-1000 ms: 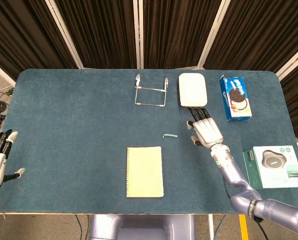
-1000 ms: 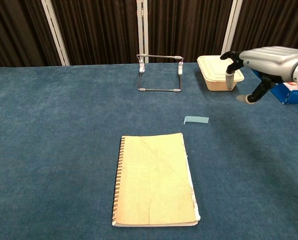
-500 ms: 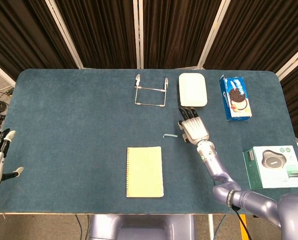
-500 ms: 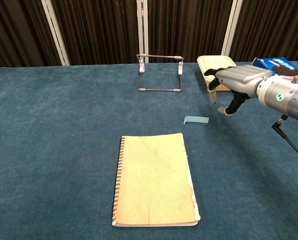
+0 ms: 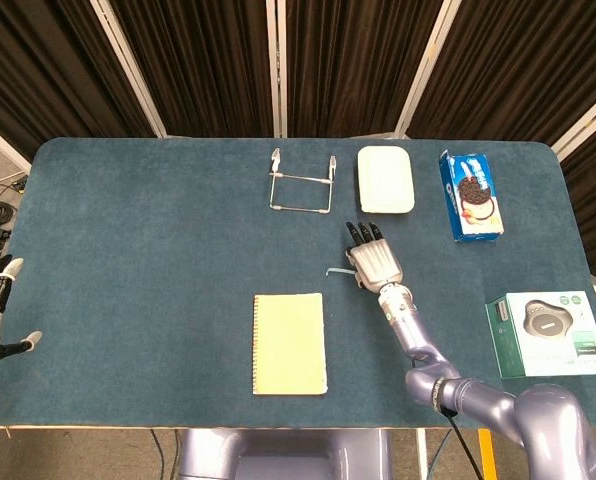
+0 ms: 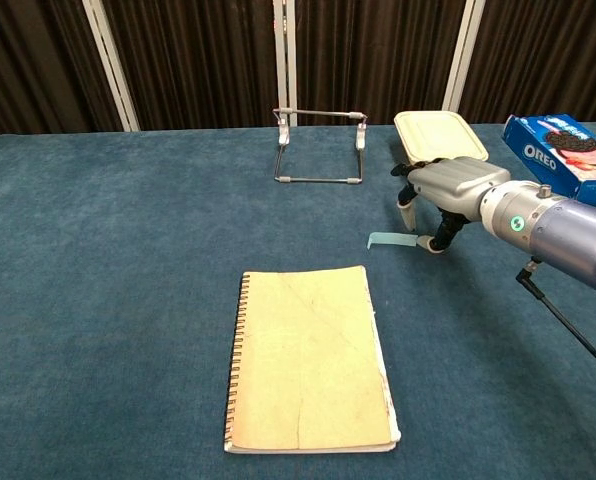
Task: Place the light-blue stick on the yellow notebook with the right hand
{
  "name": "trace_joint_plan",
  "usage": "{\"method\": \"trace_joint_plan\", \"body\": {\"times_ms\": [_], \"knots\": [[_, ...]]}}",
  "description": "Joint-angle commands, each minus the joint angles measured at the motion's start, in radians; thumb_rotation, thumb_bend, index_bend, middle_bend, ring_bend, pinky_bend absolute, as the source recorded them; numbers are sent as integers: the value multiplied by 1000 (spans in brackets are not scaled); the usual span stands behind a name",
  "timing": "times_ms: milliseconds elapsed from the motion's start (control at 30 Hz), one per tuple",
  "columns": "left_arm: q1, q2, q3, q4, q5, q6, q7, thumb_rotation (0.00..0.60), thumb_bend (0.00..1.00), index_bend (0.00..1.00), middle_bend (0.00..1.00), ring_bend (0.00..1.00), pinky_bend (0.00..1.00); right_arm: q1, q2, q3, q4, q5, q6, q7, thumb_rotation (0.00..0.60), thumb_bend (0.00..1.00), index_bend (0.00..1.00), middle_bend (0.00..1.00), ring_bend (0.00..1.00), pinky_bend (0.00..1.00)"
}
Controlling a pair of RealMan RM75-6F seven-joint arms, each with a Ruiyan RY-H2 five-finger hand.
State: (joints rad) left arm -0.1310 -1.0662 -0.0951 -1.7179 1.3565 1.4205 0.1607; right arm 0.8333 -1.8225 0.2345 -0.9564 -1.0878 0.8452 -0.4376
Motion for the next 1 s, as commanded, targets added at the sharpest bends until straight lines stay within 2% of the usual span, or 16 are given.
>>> {"method": "trace_joint_plan", "body": {"times_ms": [33,167,333,533,767,867,1000], "knots": [[0,1,0,0,-1,0,-2,600,0,0,0,0,0,6,-16,-4,20,-7,-2,8,600,293,524,0,0,0],[-2,1,0,2,-4,-3,-4,600,0,0,0,0,0,9,-33,-5,46,-14,-4,22,600,310,541,0,0,0],[-2,2,0,3,-5,-3,-7,600,0,0,0,0,0,10,-41,-9,66,-24,-5,32,600,369,614,0,0,0],[-2,4,2,1,-3,-3,-12,600,0,0,0,0,0,3,-11,-20,17,-63,22,49,600,401,659,0,0,0],[-2,10,6,-5,6,-3,-26,600,0,0,0,0,0,-18,115,-32,-227,-119,93,-1,600,406,661,0,0,0],[0,14,10,-9,15,-2,-34,600,0,0,0,0,0,-22,185,-34,-399,-98,100,-89,600,407,661,0,0,0],[0,19,13,-12,22,-2,-45,600,0,0,0,0,0,-14,233,-43,-554,-48,100,-209,600,414,659,0,0,0]]}}
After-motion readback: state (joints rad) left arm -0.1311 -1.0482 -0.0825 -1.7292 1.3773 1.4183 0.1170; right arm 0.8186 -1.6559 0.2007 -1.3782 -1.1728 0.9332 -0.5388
